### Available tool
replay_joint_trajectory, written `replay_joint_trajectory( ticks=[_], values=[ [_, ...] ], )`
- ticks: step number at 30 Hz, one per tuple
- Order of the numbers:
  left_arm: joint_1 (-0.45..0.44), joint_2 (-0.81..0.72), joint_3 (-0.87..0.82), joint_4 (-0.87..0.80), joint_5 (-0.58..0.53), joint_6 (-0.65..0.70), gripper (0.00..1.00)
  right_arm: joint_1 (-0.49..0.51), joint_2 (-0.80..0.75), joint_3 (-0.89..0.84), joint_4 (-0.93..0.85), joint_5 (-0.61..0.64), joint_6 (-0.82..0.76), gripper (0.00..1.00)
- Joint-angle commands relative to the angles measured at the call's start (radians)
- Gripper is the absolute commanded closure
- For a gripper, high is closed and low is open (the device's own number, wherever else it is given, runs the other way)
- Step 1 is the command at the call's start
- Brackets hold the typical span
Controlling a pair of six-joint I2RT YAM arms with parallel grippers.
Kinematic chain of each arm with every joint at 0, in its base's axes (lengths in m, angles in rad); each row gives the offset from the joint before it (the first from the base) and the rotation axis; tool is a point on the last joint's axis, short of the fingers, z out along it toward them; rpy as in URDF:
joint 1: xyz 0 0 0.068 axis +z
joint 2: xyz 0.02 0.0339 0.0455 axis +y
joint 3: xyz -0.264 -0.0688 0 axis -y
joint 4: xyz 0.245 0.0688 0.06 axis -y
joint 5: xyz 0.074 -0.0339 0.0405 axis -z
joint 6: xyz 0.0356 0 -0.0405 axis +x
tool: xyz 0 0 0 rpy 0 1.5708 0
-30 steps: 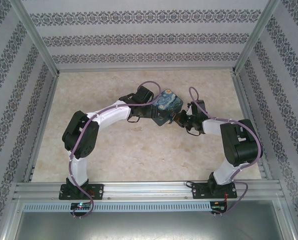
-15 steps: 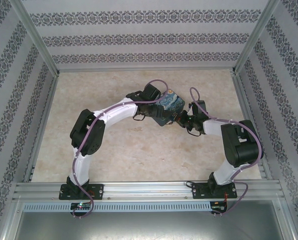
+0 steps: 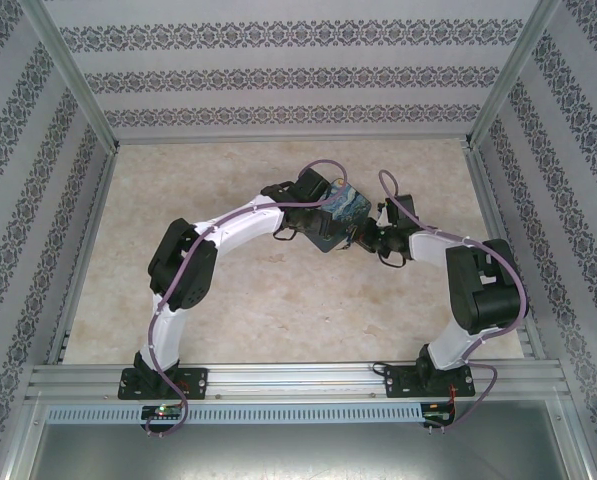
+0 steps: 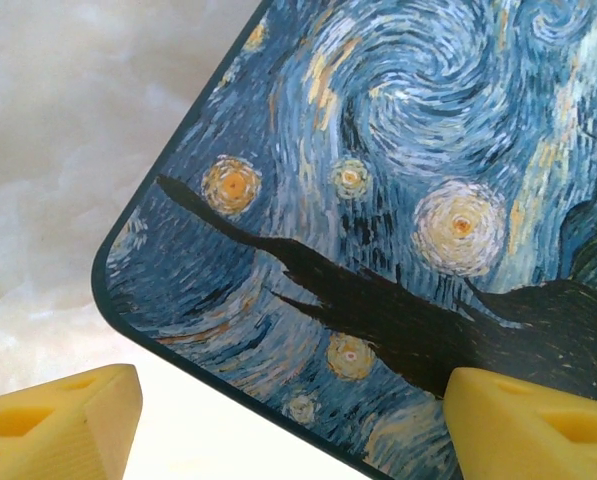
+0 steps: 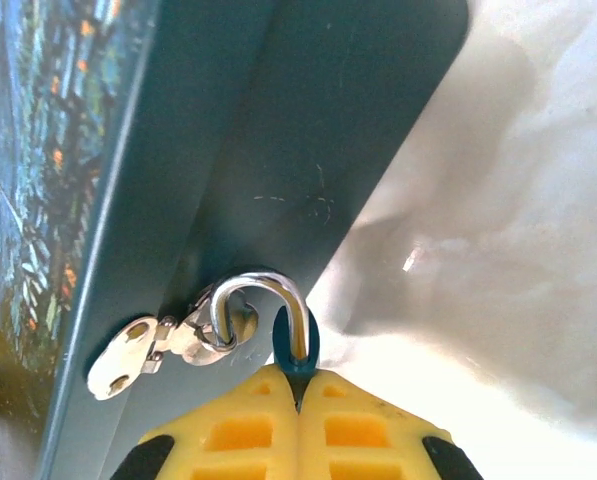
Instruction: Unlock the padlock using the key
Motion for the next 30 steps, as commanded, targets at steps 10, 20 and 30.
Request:
replay_joint_trajectory(
  ticks=[10,20,30],
  values=[
    [-0.012,0.103,-0.056,-0.146,-0.018,0.047,0.27,-0.050,0.069,0.109,-0.034,0.049,0.005,1.00],
    [-0.012,0.108,-0.069,-0.137,-0.005,0.037,0.30,-0.118,0.141,0.055,0.245,-0.102,0.203,1.00],
    [-0.012,0.105,-0.060,-0.137,0.011,0.034,0.28,-0.160,0.106,0.061,0.139,-0.082,0.161,1.00]
  ],
)
